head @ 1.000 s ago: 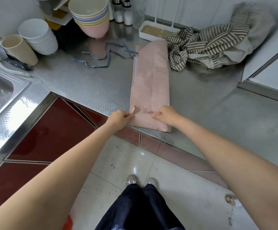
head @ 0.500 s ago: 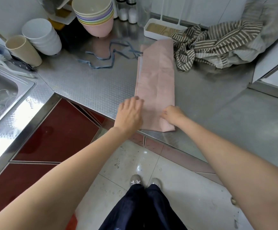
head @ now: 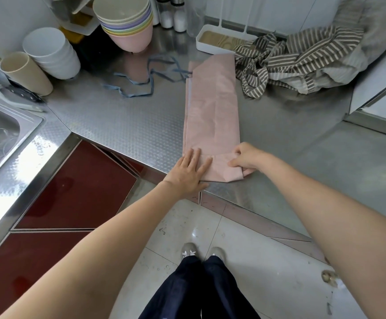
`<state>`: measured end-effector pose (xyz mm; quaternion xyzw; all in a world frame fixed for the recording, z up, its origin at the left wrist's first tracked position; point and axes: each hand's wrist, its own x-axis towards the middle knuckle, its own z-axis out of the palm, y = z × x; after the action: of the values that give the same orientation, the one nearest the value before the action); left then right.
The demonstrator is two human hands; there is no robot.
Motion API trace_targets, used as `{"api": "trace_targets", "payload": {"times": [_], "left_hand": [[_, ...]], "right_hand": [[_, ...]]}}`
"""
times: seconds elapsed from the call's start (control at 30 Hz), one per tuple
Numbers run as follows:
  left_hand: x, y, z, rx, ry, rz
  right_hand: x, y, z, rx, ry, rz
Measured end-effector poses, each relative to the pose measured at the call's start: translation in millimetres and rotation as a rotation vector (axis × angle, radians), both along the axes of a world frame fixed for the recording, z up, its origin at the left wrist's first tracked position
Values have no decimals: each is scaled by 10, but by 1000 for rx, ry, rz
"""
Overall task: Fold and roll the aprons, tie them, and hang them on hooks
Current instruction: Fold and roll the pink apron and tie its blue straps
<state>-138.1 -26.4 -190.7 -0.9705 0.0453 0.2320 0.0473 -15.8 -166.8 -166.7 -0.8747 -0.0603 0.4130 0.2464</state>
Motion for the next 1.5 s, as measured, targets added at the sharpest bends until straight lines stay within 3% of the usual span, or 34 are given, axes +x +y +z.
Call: {"api": "trace_targets", "payload": {"times": [0.17,0.3,0.37,0.47,0.57,0.67,0.8,0.9,1.0,1.17,1.23,1.3,1.33,1.4,1.5], "left_hand": [[61,-18,72,25,38,24],[116,-40,120,32,51,83],[117,-9,129,55,41,115],[105,60,124,52,17,110],[143,150,203,-15,17,107],[138,262,305,-150,2,257],[131,422,377,-414,-115,614],[128,479,356,-533,-68,797],[80,455,280,-568,-47,896],[83,245,293,-299,-188,733],[66,170,286,-160,-276,395],[38,130,230,-119,-213,28],[23,125,192,-102,-150,-62],[49,139,133,-70,-114,-82],[125,131,130,-44,-118,-72]], "right_hand": [[-175,60,-34,-243,-547,198],[-256,27,113,-240,-890,590],[-255,-39,95,-168,-827,802],[-326,-166,9,-140,-543,852],[-324,-204,-46,-132,-519,818],[-230,-87,-14,-87,-560,770],[-115,67,88,-40,-469,463],[-82,52,114,12,-286,199],[-173,5,4,-36,-223,144],[-188,80,-46,-137,-291,182],[-176,84,-9,-107,-236,144],[-185,85,26,-102,-247,130],[-184,89,17,-138,-285,142],[-207,77,30,-245,-426,219],[-281,21,25,-260,-941,533]]}}
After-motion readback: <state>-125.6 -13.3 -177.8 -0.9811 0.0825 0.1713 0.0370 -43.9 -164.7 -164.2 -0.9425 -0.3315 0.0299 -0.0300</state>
